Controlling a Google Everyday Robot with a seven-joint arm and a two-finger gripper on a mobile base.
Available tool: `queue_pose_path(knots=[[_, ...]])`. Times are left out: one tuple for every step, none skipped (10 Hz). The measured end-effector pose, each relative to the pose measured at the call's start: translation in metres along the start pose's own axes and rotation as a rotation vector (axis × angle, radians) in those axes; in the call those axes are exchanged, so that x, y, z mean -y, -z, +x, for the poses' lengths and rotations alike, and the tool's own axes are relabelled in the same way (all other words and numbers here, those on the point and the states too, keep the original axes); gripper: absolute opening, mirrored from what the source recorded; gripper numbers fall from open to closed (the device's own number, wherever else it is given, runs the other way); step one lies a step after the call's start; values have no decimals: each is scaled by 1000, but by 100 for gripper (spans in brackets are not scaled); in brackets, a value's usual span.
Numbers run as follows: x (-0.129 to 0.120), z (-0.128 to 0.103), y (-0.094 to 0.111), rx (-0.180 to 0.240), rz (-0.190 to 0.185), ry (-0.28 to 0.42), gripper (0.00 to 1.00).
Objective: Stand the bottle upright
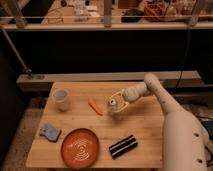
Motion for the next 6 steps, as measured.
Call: queue_pose_path(knots=[[0, 0, 0, 0, -1, 2, 5], [-1, 1, 1, 0, -2, 2, 5], [-2, 1, 3, -2, -3, 4, 5], [-2, 1, 3, -7, -7, 5, 5], [-2, 1, 2, -9, -10, 7, 5], [-1, -1, 1, -9, -14, 10, 5]])
